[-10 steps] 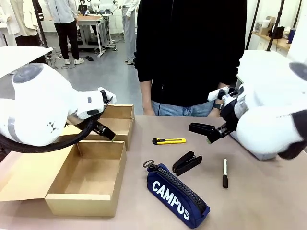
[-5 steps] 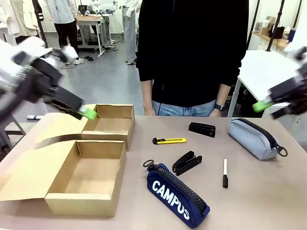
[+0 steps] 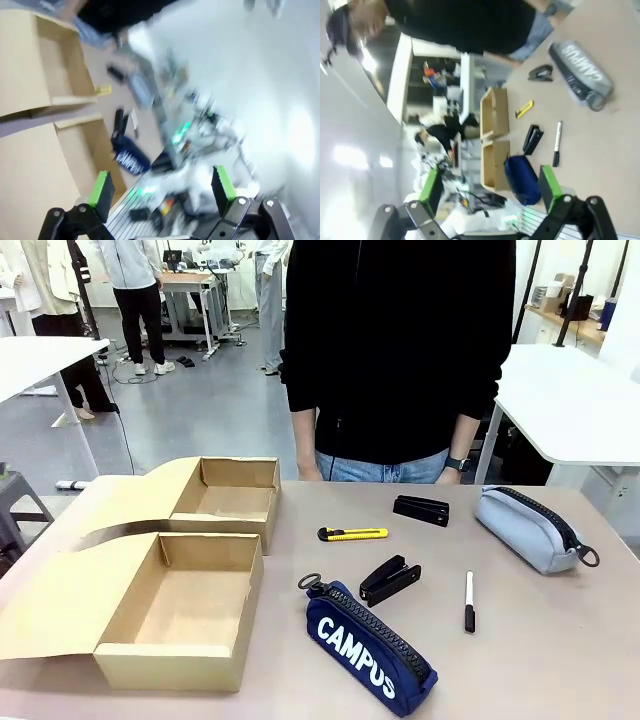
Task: Place items inside the box.
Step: Pick up a Pencil pouch or Stapler and place it inside the Mailer Box closest to the robot.
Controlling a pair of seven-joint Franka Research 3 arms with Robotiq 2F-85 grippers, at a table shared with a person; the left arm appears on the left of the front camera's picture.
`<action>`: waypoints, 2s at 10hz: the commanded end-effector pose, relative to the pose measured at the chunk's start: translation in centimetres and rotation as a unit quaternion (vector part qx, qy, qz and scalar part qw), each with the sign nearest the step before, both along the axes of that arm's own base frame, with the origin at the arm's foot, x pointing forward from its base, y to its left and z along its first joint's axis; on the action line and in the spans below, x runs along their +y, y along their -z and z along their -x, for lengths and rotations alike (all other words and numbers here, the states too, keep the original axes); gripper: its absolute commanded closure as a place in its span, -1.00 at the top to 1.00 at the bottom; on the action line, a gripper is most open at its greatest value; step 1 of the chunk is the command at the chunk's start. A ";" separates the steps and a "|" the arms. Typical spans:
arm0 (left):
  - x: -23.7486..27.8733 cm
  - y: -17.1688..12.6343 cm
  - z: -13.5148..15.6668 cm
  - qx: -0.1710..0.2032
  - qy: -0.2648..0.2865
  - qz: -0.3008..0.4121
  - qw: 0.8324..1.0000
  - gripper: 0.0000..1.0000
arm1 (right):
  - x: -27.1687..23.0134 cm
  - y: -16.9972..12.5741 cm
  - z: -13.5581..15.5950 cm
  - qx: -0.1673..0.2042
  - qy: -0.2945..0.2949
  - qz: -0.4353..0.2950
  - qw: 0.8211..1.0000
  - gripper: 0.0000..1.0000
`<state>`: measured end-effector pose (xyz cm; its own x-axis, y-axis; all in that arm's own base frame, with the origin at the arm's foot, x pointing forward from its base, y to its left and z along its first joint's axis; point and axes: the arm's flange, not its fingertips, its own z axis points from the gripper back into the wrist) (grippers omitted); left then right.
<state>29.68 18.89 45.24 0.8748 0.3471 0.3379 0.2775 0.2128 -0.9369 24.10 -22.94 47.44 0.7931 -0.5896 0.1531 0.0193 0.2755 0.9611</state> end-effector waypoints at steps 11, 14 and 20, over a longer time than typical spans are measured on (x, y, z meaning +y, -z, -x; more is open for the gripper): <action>2.1 4.5 0.1 0.045 -0.119 0.132 0.983 1.00 | 4.4 1.4 -2.0 0.019 0.000 0.061 0.998 1.00; 2.1 4.5 0.1 0.045 -0.119 0.132 0.983 1.00 | 0.0 1.7 -1.2 0.002 0.012 0.045 0.999 1.00; 2.1 4.5 0.1 0.045 -0.119 0.132 0.983 1.00 | -6.2 5.2 7.4 0.019 0.102 -0.008 0.995 1.00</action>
<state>29.86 21.20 40.78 0.7827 0.6129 0.1085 0.1342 0.0041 -0.9909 14.74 -30.54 41.01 0.6433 -0.7593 0.0980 0.1066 0.2156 0.9706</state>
